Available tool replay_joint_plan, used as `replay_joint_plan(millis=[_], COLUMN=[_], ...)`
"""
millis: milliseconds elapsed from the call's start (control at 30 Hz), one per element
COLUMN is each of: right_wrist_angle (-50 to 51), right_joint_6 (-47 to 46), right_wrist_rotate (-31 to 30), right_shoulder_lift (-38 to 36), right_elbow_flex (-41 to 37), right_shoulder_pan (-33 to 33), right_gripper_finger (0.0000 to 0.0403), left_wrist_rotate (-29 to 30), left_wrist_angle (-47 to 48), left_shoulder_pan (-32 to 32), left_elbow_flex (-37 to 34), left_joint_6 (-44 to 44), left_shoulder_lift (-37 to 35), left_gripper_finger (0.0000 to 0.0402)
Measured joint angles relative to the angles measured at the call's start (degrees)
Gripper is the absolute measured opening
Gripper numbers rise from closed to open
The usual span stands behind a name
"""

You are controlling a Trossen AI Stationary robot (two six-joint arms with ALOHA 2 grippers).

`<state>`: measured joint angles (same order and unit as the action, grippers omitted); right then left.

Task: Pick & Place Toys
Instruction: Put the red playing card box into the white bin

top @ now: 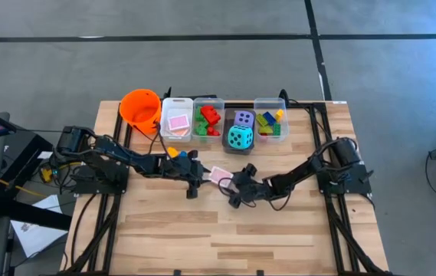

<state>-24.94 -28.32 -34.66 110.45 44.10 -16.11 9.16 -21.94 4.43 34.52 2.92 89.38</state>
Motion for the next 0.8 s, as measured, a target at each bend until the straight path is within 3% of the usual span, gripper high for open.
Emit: replay_joint_plan(millis=[333,600,800], right_wrist_angle=[-0.4,2.7,1.4], right_joint_6=[6.2,6.4,6.8], right_wrist_rotate=[-8.0,-10.3,-10.4], right_shoulder_lift=[-5.2,-8.4,-8.5], right_elbow_flex=[0.1,0.2,0.7], right_shoulder_pan=[-4.2,-5.6,-5.7], right_gripper_finger=[0.0296,0.0296,0.0296], left_wrist_rotate=[-2.8,-8.9,-10.7], left_wrist_angle=[4.9,10.1,9.9], left_shoulder_pan=[-3.7,-3.6,-2.4], left_elbow_flex=[0.0,0.1,0.1], left_joint_6=[-4.8,-0.8,1.4], left_shoulder_lift=[-7.8,-17.1,-18.0], left_gripper_finger=[0.0173,0.0257,0.0327])
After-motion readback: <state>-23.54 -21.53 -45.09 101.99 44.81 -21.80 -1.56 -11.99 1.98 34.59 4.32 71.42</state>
